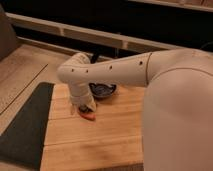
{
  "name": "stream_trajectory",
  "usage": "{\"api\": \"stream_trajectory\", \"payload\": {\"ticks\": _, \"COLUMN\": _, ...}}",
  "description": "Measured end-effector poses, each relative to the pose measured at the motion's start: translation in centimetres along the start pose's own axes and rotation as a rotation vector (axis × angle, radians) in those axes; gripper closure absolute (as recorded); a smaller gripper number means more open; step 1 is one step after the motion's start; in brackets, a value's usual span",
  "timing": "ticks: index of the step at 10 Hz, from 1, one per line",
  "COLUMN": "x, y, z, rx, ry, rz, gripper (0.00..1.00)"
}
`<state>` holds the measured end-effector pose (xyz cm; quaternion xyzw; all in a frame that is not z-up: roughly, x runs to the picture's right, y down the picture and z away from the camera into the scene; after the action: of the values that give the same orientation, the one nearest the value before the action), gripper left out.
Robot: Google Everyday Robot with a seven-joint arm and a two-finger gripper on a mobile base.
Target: Drag the pepper across the table
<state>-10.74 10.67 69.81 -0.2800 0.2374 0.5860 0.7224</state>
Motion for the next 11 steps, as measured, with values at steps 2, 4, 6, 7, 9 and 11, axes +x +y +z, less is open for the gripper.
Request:
{"api": "stream_trajectory", "payload": {"ticks": 2, "x": 0.8, "y": 0.2, "z": -0.4, "rx": 0.024, "ry": 0.065, "rz": -0.179, "gripper": 0.35}}
{"api": "stream_trajectory", "payload": {"ticks": 4, "x": 1.3, "y": 0.6, "z": -1.1, "rx": 0.053, "ry": 0.143, "rz": -0.385, "gripper": 0.35}}
{"api": "stream_trajectory", "payload": {"ticks": 6, "x": 1.0, "y": 0.8, "z": -2.6, "rx": 0.097, "ry": 0.221, "rz": -0.610, "gripper": 0.35}}
{"api": "stream_trajectory", "payload": {"ticks": 7, "x": 0.5, "y": 0.8, "z": -3.3, "rx": 0.122, "ry": 0.241, "rz": -0.691, "gripper": 0.35}}
{"api": "stream_trajectory", "payload": {"ticks": 9, "x": -0.1, "y": 1.0, "z": -4.4, "rx": 0.150, "ry": 0.271, "rz": -0.796, "gripper": 0.35}}
{"api": "stream_trajectory", "payload": {"ticks": 11, "x": -0.3, "y": 0.9, "z": -4.6, "rx": 0.159, "ry": 0.277, "rz": -0.825, "gripper": 0.35}}
